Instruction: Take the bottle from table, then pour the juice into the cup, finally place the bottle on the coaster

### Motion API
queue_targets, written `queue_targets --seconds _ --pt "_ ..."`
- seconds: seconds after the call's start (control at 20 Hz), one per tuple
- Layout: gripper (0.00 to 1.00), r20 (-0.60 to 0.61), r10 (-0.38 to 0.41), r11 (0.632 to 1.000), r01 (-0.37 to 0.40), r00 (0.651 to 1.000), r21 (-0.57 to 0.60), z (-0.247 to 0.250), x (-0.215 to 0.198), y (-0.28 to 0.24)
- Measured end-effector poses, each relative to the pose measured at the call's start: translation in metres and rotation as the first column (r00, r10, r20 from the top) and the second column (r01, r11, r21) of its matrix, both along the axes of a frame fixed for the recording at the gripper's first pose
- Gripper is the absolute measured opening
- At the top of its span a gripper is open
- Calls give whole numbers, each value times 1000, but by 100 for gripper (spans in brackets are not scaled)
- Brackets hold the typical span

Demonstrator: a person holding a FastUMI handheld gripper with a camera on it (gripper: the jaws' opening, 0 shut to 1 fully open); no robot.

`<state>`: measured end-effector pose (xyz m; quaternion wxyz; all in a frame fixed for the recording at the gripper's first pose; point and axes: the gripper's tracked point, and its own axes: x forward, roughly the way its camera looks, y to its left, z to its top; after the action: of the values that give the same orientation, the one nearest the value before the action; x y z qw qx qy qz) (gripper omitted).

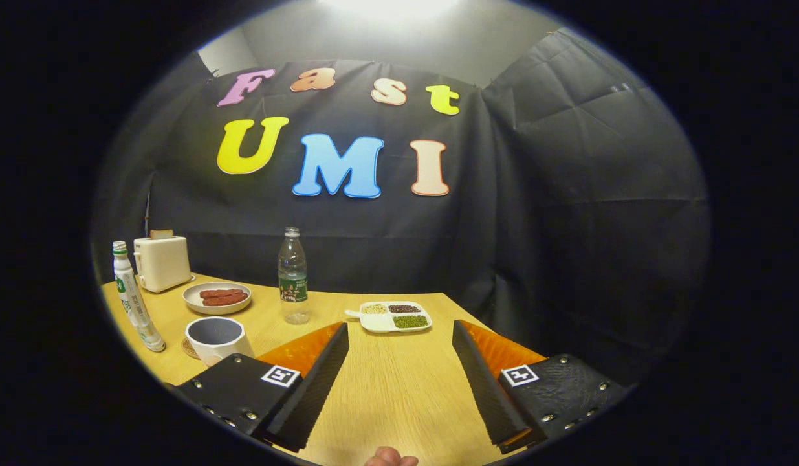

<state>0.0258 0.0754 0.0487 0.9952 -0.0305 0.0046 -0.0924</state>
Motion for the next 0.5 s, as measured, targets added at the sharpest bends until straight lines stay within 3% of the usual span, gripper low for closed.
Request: queue_targets --seconds 0.3,0.5 --pt "97 97 46 999 -43 994 -26 35 -25 94" --pt "97 71 156 987 -152 985 -59 29 -27 169"
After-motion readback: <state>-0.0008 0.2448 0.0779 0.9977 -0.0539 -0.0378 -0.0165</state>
